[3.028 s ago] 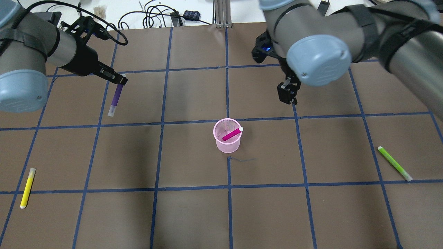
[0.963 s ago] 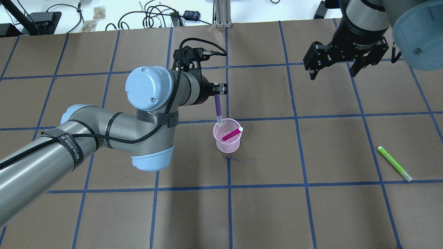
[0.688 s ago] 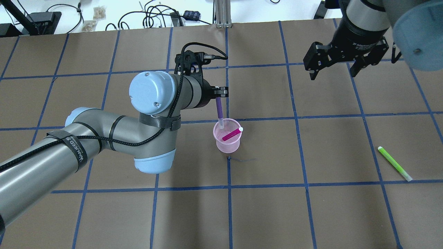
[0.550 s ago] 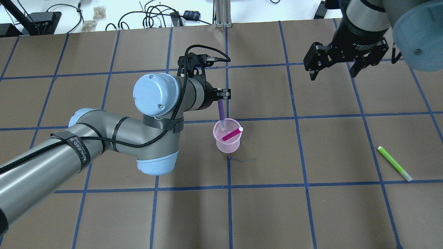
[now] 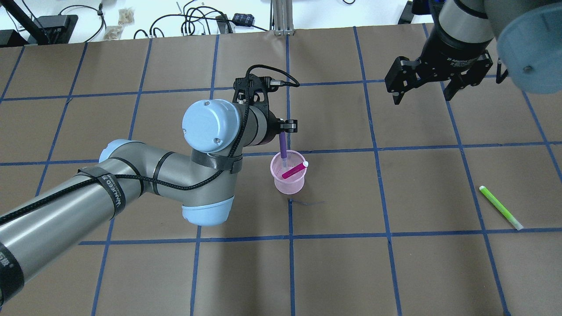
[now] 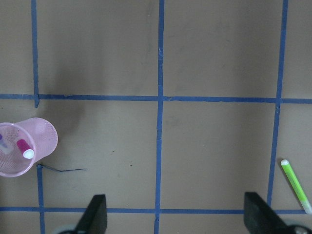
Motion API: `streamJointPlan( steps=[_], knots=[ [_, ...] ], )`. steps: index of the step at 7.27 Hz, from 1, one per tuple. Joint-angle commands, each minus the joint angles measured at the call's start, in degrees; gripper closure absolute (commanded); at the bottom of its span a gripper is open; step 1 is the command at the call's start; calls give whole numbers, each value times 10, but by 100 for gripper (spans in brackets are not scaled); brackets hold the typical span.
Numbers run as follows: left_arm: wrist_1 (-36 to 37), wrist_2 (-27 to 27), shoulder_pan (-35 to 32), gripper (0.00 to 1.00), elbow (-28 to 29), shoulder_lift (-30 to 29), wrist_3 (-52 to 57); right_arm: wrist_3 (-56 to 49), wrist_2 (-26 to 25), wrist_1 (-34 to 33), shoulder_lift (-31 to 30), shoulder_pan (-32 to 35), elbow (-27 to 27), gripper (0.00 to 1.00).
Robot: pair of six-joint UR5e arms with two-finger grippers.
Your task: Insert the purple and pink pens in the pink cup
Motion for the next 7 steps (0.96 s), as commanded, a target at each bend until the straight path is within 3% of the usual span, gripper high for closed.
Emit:
streamJointPlan(
  steps=[1,2,4,5,7],
  knots=[
    [-1,2,-5,100,-3,-2,0,0,0,-1,-1,0,0,0],
    [-1,2,-4,95,-12,-1,1,0,0,-1,-2,0,0,0],
    [-1,1,-5,49,-13,1,-2,0,0,-1,-2,0,0,0],
    [-3,1,-4,41,-13,1,-3,0,0,-1,-2,0,0,0],
    [-6,1,1,39,-11,2,-7,0,4,-2,-7,0,0,0]
  ],
)
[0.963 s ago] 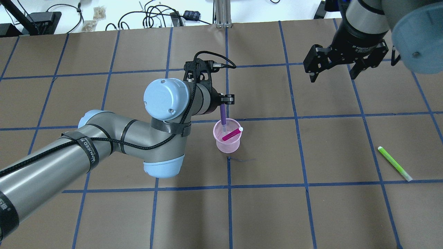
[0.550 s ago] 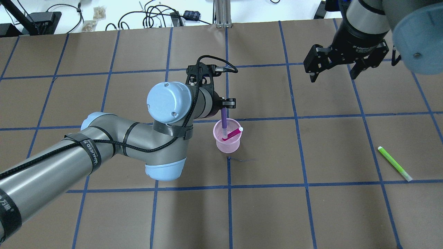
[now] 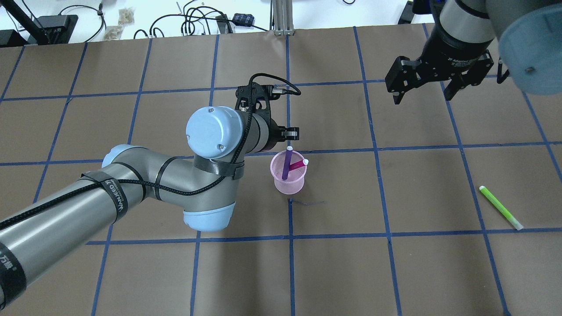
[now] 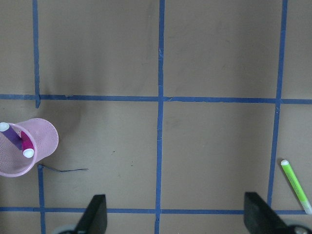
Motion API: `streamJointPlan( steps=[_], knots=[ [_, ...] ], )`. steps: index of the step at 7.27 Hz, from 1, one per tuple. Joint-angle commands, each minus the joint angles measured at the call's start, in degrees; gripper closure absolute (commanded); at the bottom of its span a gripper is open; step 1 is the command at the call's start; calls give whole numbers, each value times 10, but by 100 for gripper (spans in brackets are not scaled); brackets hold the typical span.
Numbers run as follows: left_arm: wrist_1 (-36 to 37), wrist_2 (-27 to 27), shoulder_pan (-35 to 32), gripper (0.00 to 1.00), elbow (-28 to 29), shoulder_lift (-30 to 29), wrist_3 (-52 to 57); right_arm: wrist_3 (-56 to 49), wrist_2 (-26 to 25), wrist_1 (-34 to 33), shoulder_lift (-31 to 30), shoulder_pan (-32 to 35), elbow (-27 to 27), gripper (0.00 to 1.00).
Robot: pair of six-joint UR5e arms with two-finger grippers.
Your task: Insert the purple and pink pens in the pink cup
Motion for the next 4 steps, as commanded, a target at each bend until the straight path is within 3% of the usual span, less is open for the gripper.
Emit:
streamJointPlan(
  steps=[1,2,4],
  knots=[
    [-5,1,6,34,9,3,-1,0,3,-1,-4,1,0,0],
    [-48,0,25,24,33,11,-1,0,3,-1,-5,1,-2,0],
    [-272,0,65,3,159,21,13,1,7,-2,-11,2,-3,0]
  ],
)
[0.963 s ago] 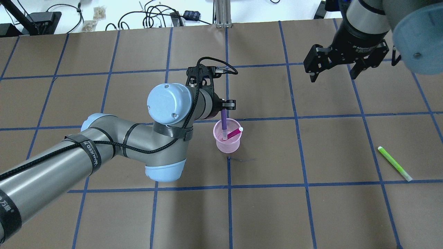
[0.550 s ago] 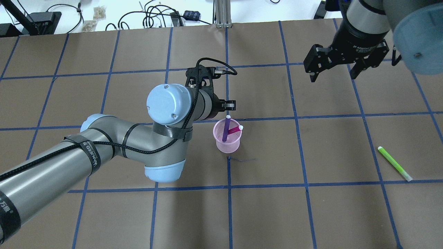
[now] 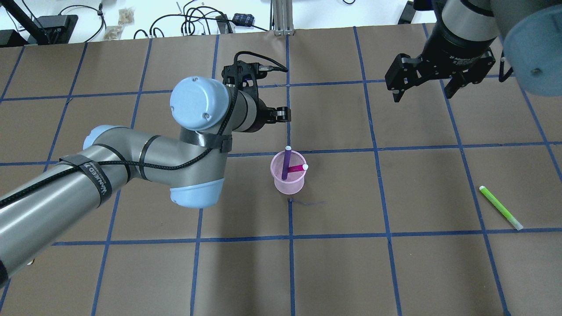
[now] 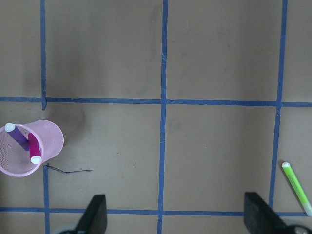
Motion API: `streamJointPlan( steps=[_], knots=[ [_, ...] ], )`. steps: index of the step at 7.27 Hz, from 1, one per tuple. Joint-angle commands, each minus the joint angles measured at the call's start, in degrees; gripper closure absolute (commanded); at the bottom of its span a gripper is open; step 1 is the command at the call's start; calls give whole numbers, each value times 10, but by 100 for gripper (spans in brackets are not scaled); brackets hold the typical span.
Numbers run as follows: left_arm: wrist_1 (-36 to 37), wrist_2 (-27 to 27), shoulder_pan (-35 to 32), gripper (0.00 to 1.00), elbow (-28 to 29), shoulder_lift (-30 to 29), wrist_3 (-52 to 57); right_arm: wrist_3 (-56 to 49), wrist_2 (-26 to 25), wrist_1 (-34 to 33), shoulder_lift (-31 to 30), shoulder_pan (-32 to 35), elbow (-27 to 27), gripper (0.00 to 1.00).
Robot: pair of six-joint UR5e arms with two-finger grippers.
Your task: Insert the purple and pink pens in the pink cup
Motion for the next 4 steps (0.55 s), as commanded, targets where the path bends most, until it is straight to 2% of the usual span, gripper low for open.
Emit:
streamJointPlan(
  steps=[1,2,3,4],
  knots=[
    [-248,6,51,0,134,10,28,0,2,-1,-2,0,0,0],
    [-357,7,83,0,165,23,99,0,3,-1,-2,0,-1,0],
    [-434,38,108,0,177,49,162,0,2,-1,-2,0,-2,0],
    [-479,90,114,0,181,81,172,0,3,-1,-1,0,1,0]
  ],
)
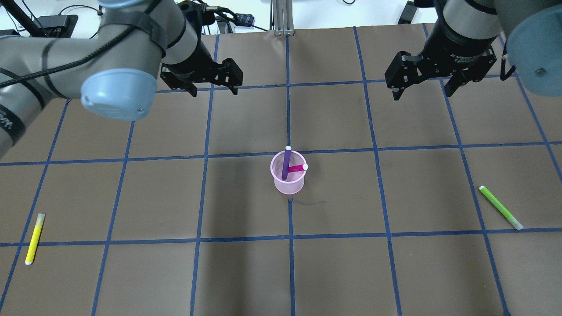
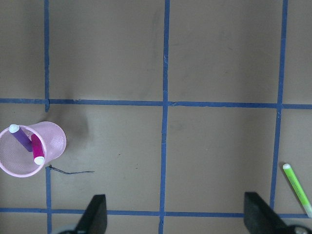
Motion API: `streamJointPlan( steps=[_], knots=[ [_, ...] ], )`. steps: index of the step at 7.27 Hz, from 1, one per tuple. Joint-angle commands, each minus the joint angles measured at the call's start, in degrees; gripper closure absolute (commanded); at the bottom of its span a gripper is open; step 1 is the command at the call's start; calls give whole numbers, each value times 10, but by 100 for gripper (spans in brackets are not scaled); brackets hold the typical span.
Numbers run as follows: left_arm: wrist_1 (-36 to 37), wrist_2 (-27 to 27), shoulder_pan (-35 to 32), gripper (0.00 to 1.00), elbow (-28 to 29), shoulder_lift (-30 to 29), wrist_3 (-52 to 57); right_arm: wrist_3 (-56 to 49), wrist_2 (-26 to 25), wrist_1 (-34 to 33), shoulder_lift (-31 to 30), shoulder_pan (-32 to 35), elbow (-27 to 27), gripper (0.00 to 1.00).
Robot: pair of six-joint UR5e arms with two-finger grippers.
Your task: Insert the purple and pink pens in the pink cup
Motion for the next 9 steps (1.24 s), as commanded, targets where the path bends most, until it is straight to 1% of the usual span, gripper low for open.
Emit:
streamJointPlan(
  steps=[1,2,4,5,7,9],
  knots=[
    [-128,62,19,0,14,62,39,0,1,-1,1,0,2,0],
    [-147,56,16,0,9,80,33,0,1,0,1,0,1,0],
    [-150,53,26,0,4,93,32,0,1,1,3,0,3,0],
    [-150,51,27,0,3,94,32,0,1,-1,5,0,2,0],
    [-150,21,34,0,11,91,39,0,1,0,4,0,3,0],
    [-152,30,33,0,5,91,39,0,0,0,2,0,3,0]
  ],
)
